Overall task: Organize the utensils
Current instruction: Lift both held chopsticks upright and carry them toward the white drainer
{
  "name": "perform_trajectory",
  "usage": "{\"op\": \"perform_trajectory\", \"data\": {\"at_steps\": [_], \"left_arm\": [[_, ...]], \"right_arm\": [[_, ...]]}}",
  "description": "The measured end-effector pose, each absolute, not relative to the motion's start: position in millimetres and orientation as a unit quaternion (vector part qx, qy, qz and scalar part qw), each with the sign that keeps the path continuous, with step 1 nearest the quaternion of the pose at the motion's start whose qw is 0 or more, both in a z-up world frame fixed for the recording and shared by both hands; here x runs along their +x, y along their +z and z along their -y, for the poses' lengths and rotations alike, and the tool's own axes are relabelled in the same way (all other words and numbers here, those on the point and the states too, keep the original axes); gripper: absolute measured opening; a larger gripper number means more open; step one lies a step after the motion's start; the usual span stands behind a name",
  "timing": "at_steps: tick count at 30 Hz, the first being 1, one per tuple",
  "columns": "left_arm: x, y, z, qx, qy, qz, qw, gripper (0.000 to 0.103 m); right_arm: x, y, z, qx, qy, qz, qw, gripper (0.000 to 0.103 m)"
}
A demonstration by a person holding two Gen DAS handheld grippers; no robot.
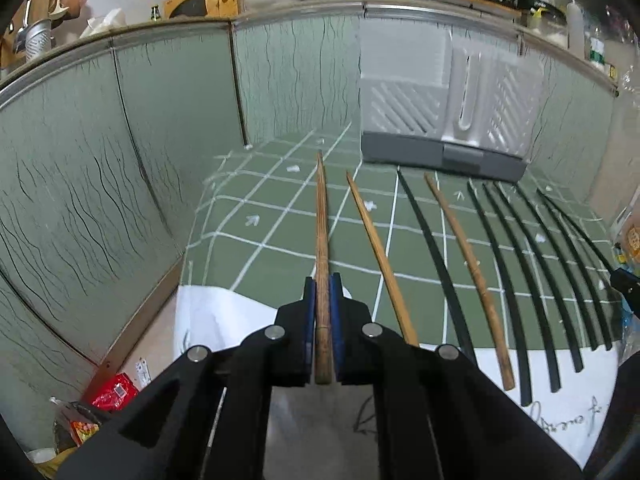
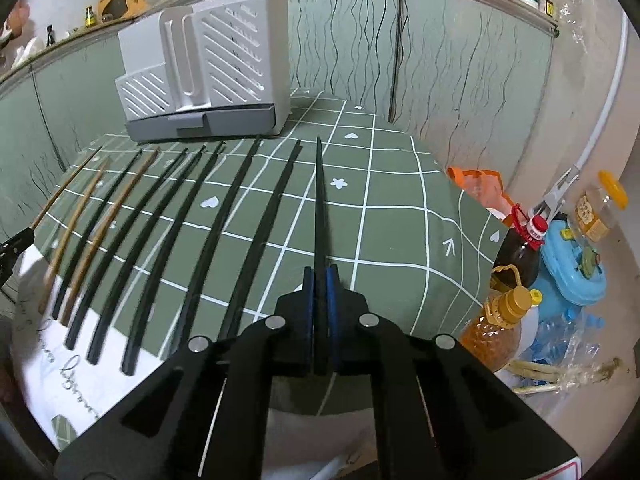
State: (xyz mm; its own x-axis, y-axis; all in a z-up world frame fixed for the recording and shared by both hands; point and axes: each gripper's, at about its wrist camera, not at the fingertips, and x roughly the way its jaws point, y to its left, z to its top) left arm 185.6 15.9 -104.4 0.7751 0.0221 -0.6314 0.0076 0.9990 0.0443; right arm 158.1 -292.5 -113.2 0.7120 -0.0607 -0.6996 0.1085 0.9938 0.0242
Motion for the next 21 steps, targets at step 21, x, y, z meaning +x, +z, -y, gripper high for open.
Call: {"op": "perform_trajectory", "data": {"at_steps": [21], "left_arm": [[160, -42, -38, 0.015, -0.023, -0.288, 0.957, 0.008]], "right_arm": [[129, -41, 301, 0.023, -0.032, -0.31, 0.95, 0.006]]}}
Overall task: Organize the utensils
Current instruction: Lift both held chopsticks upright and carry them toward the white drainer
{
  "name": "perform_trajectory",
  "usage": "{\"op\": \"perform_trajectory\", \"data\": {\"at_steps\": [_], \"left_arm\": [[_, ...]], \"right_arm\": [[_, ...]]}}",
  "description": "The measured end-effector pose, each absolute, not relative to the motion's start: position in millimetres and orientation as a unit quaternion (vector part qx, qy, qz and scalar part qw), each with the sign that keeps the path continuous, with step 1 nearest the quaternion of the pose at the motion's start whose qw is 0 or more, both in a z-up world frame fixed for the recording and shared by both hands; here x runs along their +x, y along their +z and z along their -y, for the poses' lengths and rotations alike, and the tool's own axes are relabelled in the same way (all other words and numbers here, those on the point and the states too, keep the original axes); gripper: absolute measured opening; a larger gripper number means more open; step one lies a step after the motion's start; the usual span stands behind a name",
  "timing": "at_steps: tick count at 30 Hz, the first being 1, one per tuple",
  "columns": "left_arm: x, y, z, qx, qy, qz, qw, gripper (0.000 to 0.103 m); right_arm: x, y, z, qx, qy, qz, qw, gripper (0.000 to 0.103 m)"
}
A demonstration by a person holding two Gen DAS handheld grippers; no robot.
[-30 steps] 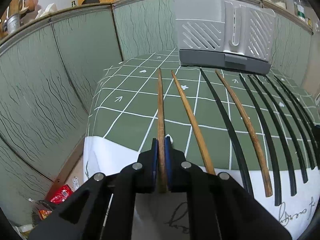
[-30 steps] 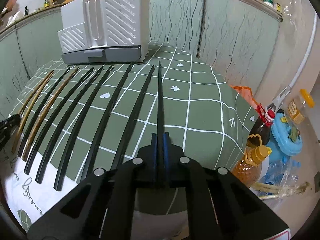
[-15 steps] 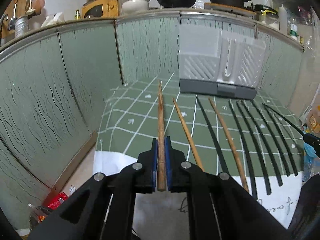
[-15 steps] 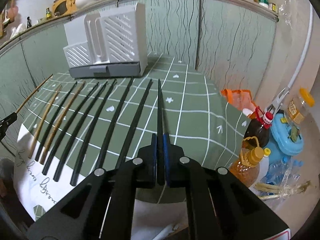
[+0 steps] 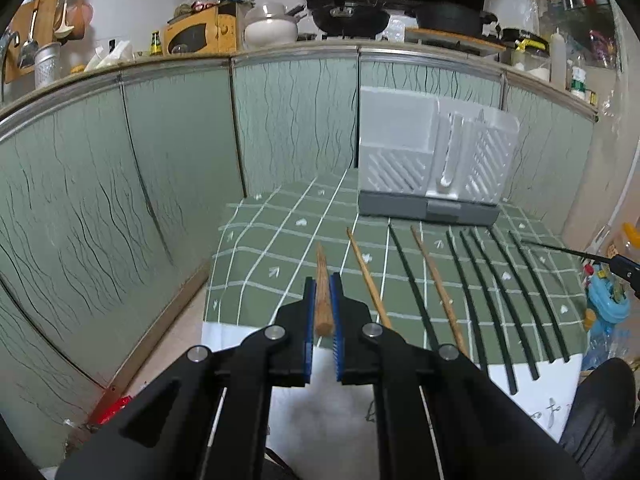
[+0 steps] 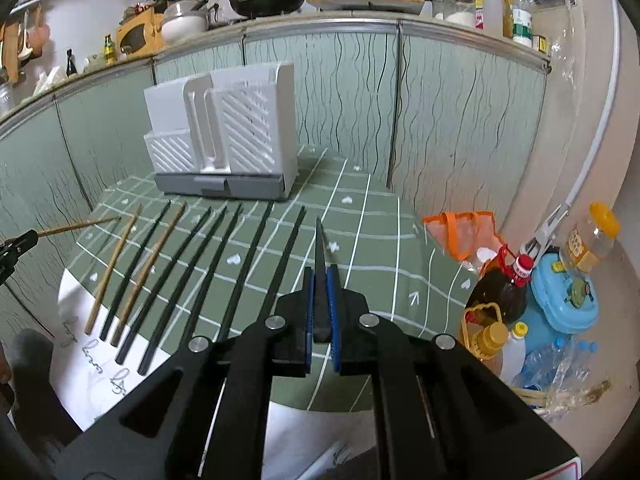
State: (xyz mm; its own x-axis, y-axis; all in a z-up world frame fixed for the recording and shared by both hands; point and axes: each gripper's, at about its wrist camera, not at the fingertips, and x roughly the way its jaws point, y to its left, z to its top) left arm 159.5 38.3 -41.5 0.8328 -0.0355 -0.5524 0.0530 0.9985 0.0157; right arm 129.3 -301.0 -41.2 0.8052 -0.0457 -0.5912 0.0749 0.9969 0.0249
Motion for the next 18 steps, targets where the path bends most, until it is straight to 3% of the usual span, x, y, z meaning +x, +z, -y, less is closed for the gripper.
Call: {"op": "perform_trajectory", "data": {"at_steps": [18], "left_arm": [[156, 17, -49, 0.011, -0.059, -0.251, 0.966, 0.008]], "right_arm": [[126, 19, 309, 0.028, -0.012, -0.257, 0.966, 0.006]]}}
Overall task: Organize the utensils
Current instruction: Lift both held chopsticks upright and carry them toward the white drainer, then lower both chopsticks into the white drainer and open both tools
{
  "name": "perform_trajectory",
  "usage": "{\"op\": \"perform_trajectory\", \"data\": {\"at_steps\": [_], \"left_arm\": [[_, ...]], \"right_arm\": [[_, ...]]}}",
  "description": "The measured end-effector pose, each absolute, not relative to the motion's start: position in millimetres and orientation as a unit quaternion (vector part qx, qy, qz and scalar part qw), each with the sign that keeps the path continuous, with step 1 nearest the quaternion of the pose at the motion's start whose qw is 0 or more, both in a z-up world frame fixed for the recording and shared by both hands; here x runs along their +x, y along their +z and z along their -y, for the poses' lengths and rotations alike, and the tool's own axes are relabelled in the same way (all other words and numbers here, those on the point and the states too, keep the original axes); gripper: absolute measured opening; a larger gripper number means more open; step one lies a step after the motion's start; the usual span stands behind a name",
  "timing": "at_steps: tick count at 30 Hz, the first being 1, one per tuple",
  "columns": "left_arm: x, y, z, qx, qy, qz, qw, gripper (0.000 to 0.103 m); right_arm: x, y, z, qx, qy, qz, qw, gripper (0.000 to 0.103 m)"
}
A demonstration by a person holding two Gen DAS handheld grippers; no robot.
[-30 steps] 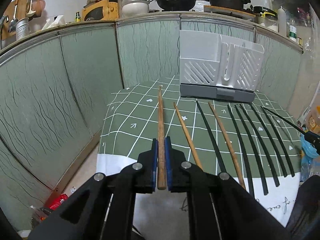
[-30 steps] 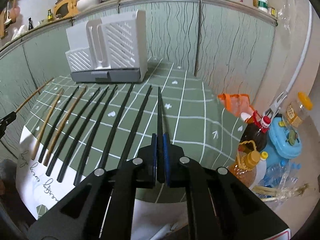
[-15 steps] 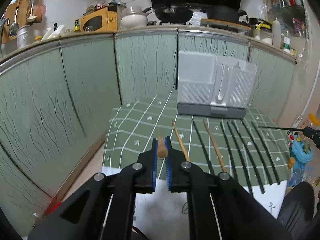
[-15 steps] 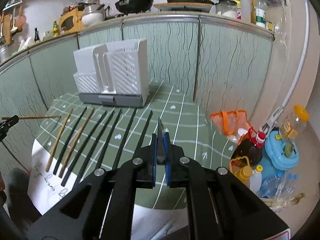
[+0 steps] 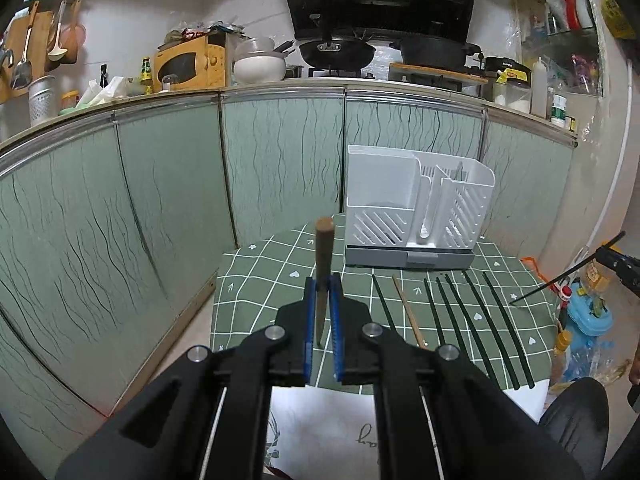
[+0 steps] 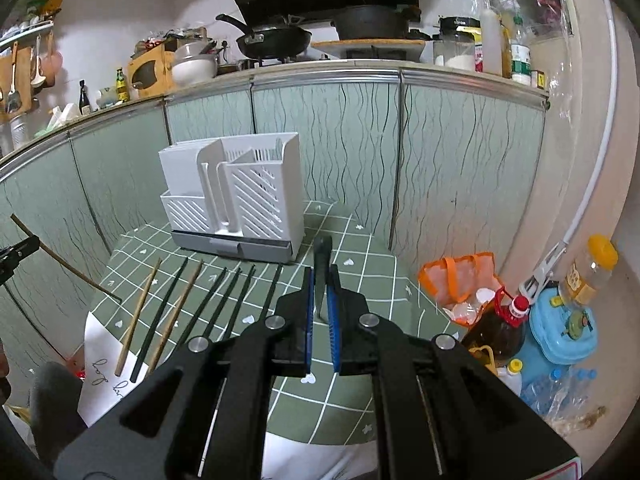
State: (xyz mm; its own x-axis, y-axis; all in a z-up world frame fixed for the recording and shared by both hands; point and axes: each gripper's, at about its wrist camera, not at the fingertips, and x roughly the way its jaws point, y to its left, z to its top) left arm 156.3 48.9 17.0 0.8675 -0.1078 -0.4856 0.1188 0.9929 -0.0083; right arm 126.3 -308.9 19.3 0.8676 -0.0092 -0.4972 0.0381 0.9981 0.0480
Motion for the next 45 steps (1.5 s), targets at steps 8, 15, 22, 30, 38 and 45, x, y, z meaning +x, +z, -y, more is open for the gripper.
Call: {"op": "perform_trajectory", "data": {"at_steps": [8, 15, 22, 30, 38, 45], "left_arm": [[159, 32, -54, -0.002, -0.1, -0.251, 0.963, 0.008], [173, 50, -49, -0.002, -0.141, -0.251, 0.958, 0.008], [190, 71, -28, 0.01, -0.196, -0.246, 0.949, 0.008], [228, 94, -3, -0.015, -0.26, -0.273, 0.926, 0.008], [264, 129, 24, -0.017, -0.308, -0.268, 0.913, 0.008], [289, 162, 47, -0.001, -0.322, -0.246, 0.914, 0.008]], "right_arm": [[126, 36, 306, 0.016, 0.001, -0.248, 0.969, 0.006], [136, 53, 306, 0.018, 0.029, -0.245, 0.969, 0.006], [155, 73, 309, 0.032, 0.066, -0.245, 0.967, 0.006], [176, 114, 310, 0.034, 0.101, -0.227, 0.968, 0.006], [199, 152, 304, 0.016, 0.118, -0.21, 0.97, 0.006], [231, 175, 310, 0.025, 0.128, -0.204, 0.97, 0.006]]}}
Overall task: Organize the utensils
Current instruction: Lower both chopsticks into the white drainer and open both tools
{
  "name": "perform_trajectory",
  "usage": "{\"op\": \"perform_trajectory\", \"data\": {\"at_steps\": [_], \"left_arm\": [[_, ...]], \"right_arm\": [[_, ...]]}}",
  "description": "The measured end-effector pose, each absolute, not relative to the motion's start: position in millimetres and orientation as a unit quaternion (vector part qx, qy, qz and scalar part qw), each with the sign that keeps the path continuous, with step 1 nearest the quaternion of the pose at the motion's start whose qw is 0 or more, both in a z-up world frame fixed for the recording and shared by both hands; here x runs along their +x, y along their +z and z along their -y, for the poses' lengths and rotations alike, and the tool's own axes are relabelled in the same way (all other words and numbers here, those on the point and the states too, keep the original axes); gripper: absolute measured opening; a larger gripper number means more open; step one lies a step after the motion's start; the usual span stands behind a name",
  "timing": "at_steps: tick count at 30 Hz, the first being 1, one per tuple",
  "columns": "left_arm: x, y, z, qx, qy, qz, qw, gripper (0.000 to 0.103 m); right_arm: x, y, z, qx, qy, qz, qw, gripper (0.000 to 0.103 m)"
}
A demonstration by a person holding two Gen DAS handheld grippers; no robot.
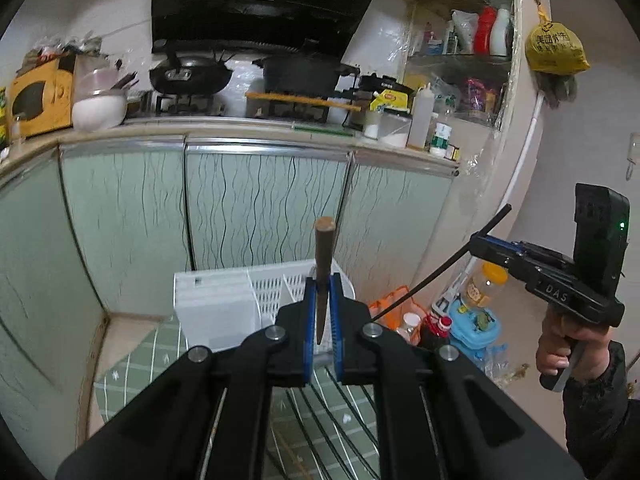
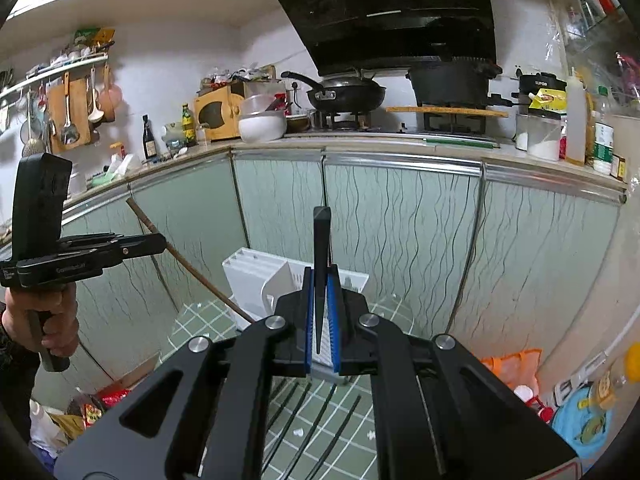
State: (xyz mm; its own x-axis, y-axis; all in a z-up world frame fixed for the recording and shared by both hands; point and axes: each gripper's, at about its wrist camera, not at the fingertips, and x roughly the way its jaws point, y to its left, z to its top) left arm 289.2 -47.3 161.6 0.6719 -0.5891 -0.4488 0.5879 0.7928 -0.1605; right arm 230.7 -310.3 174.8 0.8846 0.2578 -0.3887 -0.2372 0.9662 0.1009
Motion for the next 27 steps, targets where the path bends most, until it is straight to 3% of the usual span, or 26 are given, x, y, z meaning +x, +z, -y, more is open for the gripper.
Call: {"op": "perform_trajectory", "data": {"at_steps": [10, 25, 26, 27], "left_arm": [[334, 165, 78, 0.005, -0.33, -0.247, 0.911, 0.008], [373, 114, 113, 0.022, -0.344, -0.28, 0.896, 0.009], [373, 111, 114, 0.025, -0.342, -0.279, 0.897, 0.014], [372, 109, 115, 0.03, -0.338, -0.278, 0.899, 0.038]], "right_arm": [[278, 180, 318, 0.037, 0.126, -0.193, 0.972, 0.006], [333, 117, 328, 0.059, 0.134, -0.235, 0.961, 0.006], [335, 114, 328, 0.061, 0.136, -0.241, 0.959, 0.006], [338, 108, 330, 0.064, 0.131, -0.248, 0.958, 0.008]]}}
